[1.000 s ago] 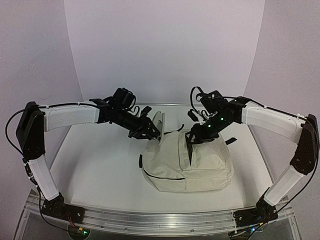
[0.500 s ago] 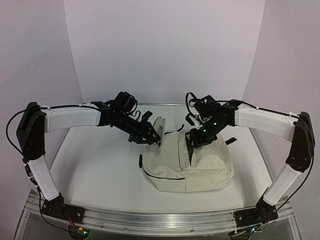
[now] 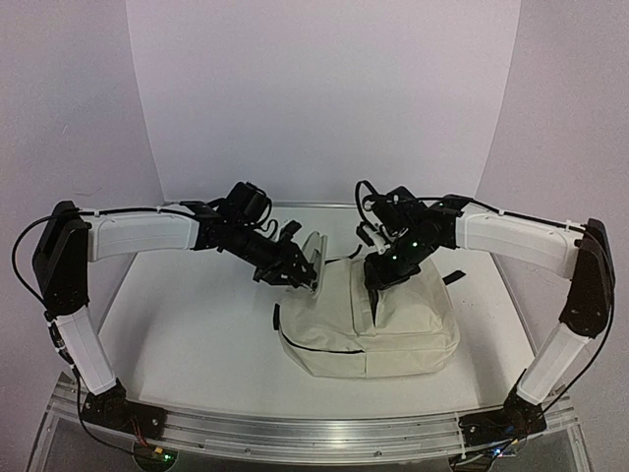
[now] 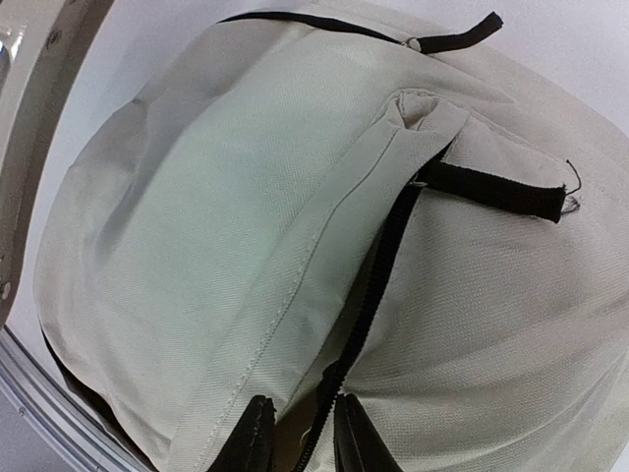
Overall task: Pack the student bag
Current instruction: Place the stationery in the student bag.
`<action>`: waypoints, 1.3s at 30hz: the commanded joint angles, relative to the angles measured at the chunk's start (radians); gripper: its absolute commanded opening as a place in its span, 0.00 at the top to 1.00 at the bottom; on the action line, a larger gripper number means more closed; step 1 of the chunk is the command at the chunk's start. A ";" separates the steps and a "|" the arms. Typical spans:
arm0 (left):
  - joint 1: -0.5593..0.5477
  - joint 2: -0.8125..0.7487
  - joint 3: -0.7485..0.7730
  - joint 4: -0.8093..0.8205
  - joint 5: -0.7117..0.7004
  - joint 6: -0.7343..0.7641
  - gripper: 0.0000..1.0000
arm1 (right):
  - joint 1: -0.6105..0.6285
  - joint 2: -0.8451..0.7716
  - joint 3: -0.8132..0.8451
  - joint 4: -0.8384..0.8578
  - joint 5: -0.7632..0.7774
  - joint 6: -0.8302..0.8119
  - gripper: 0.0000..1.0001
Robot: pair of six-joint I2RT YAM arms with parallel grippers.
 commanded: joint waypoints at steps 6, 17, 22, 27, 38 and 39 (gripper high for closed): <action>-0.019 -0.042 0.023 0.037 0.053 0.058 1.00 | 0.005 0.023 -0.011 -0.002 0.103 -0.016 0.80; -0.087 0.039 0.099 0.036 0.171 0.094 1.00 | -0.033 -0.006 0.029 -0.018 0.032 -0.008 1.00; -0.109 0.098 0.148 0.040 0.252 0.102 1.00 | -0.069 -0.042 0.047 -0.020 -0.055 0.021 1.00; -0.120 0.150 0.171 0.072 0.315 0.092 1.00 | -0.084 -0.071 0.045 -0.019 -0.100 0.034 1.00; -0.120 0.296 0.243 0.190 0.446 0.028 1.00 | -0.100 -0.129 0.015 -0.003 -0.177 0.070 1.00; -0.120 0.311 0.260 0.202 0.455 0.020 1.00 | -0.100 -0.133 0.009 -0.001 -0.182 0.068 1.00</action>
